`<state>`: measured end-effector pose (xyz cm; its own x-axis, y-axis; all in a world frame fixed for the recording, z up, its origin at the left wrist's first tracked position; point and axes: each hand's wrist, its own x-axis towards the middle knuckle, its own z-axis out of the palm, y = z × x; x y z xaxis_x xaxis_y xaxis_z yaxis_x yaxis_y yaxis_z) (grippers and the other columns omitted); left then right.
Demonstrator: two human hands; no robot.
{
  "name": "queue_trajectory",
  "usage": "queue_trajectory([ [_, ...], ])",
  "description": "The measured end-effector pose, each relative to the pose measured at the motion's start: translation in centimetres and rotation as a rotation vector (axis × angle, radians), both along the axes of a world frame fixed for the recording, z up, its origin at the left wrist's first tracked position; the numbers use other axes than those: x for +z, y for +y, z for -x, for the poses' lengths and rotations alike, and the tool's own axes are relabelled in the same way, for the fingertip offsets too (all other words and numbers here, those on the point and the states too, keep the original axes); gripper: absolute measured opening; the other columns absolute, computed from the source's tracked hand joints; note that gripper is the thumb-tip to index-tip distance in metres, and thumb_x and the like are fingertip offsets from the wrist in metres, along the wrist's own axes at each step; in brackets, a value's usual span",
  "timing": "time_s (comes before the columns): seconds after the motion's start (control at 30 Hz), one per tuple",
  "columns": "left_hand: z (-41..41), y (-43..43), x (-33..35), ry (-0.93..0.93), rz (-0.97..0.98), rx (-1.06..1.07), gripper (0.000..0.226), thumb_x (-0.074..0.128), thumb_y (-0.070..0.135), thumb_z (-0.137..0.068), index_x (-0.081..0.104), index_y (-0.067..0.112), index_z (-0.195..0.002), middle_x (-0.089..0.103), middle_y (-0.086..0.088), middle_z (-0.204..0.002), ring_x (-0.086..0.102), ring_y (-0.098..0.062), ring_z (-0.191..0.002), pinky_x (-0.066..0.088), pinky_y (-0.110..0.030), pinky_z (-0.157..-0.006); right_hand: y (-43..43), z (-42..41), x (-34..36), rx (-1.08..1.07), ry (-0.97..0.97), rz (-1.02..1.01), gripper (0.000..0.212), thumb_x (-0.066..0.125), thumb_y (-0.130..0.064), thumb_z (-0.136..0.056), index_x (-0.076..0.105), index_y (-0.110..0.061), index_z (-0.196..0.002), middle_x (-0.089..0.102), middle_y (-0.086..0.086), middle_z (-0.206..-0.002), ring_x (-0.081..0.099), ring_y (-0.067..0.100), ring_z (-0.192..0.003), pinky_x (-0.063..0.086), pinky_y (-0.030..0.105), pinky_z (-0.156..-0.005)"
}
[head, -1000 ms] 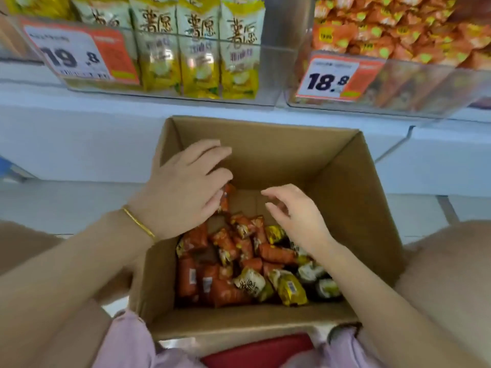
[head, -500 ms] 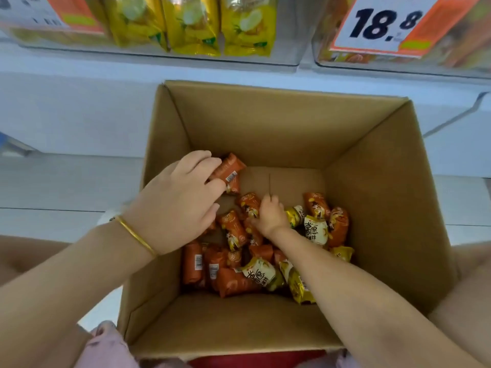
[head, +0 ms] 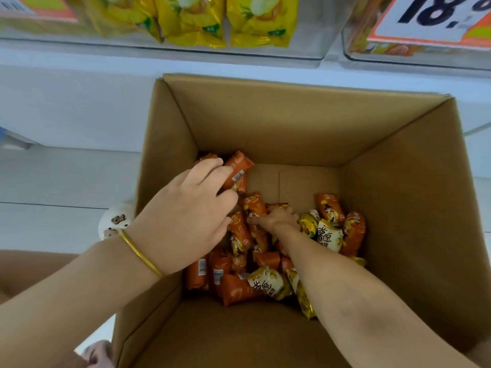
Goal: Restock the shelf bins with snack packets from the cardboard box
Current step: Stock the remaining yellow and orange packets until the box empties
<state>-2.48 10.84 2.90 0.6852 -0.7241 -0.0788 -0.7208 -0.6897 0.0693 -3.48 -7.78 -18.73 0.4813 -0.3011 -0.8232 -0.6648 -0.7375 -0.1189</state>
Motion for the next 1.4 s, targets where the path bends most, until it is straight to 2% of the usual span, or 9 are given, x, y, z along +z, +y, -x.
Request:
queue_trajectory([
  [0.33,-0.4,-0.2,-0.9,0.105,-0.027,0.084,0.033,0.062,0.03,-0.083,0.067,0.014,-0.111,0.057,-0.013,-0.128,0.048,-0.032,-0.125,0.047,-0.044,-0.095,-1.7,3.0,4.4,-0.01,-0.468,-0.204,0.077,0.079,-0.048,-0.071,0.048,-0.022,-0.137,0.025,0.005,-0.131,0.035,0.026,-0.124,0.031,0.032,-0.109],
  [0.47,-0.8,-1.8,-1.1,0.493,0.014,0.474,0.054,0.049,0.04,-0.093,0.036,0.015,-0.139,0.041,-0.005,-0.14,0.038,-0.022,-0.13,0.038,-0.035,-0.106,-1.8,3.1,10.2,-0.144,-0.629,-0.364,0.073,0.08,-0.04,-0.073,0.049,-0.021,-0.136,0.023,-0.002,-0.128,0.031,0.012,-0.118,0.027,0.014,-0.101],
  [0.67,-0.5,-3.9,-1.1,1.304,0.796,0.988,0.086,0.071,0.039,-0.079,0.022,0.009,-0.143,0.053,-0.008,-0.129,0.056,-0.024,-0.115,0.051,-0.043,-0.095,0.1,4.2,17.2,-0.151,-0.793,-0.54,0.057,0.079,-0.035,-0.075,0.043,-0.039,-0.119,0.026,-0.006,-0.124,0.038,-0.004,-0.1,0.033,-0.007,-0.072],
  [0.8,0.0,-3.7,0.0,1.338,1.009,0.987,0.067,0.074,0.024,-0.079,0.039,0.013,-0.136,0.06,-0.01,-0.122,0.062,-0.025,-0.107,0.058,-0.036,-0.072,0.3,5.3,19.7,-0.099,-0.831,-0.581,0.051,0.059,-0.053,-0.079,0.048,-0.037,-0.127,0.025,-0.006,-0.131,0.034,-0.003,-0.117,0.035,-0.002,-0.082],
  [0.9,0.2,-3.0,1.0,1.461,1.076,0.943,0.056,0.072,0.015,-0.079,0.048,0.013,-0.13,0.064,-0.013,-0.119,0.063,-0.029,-0.107,0.057,-0.043,-0.077,-0.2,6.1,20.4,-0.115,-0.936,-0.596,0.027,0.043,-0.037,-0.098,0.046,-0.053,-0.12,0.027,-0.006,-0.131,0.029,-0.017,-0.117,0.034,0.002,-0.096],
  [1.03,0.6,-2.6,2.0,1.486,1.035,0.826,0.066,0.075,0.02,-0.065,0.052,0.015,-0.127,0.067,-0.011,-0.116,0.064,-0.028,-0.105,0.055,-0.046,-0.082,-1.2,6.6,21.3,-0.035,-1.021,-0.463,0.072,0.056,-0.013,-0.095,0.017,-0.055,-0.139,0.035,-0.003,-0.132,0.031,-0.015,-0.119,0.034,0.004,-0.096],
  [1.17,1.2,-2.8,3.1,1.459,0.966,0.753,0.067,0.076,0.022,-0.063,0.052,0.018,-0.126,0.067,-0.008,-0.115,0.065,-0.028,-0.104,0.053,-0.048,-0.087,-2.7,6.5,22.6,-0.25,-0.91,-0.656,0.105,0.072,-0.009,-0.083,-0.001,-0.047,-0.148,0.057,-0.003,-0.119,0.064,0.003,-0.1,0.054,0.022,-0.085],
  [1.27,1.5,-3.1,4.4,1.394,0.91,0.666,0.065,0.075,0.022,-0.068,0.048,0.021,-0.127,0.066,-0.005,-0.117,0.065,-0.024,-0.105,0.052,-0.047,-0.09,-4.2,6.1,24.0,-0.4,-0.808,-0.775,0.099,0.083,-0.01,-0.069,0.026,-0.027,-0.149,0.064,0.004,-0.116,0.067,0.018,-0.101,0.055,0.041,-0.09],
  [1.4,1.9,-3.5,6.3,1.193,0.848,0.637,0.057,0.071,0.023,-0.08,0.041,0.024,-0.129,0.063,0.0,-0.117,0.063,-0.019,-0.104,0.052,-0.043,-0.089,-6.3,5.7,27.5,-0.493,-0.89,-1.11,0.062,0.088,-0.014,-0.057,0.06,-0.004,-0.111,0.071,0.01,-0.1,0.067,0.026,-0.095,0.057,0.035,-0.079],
])
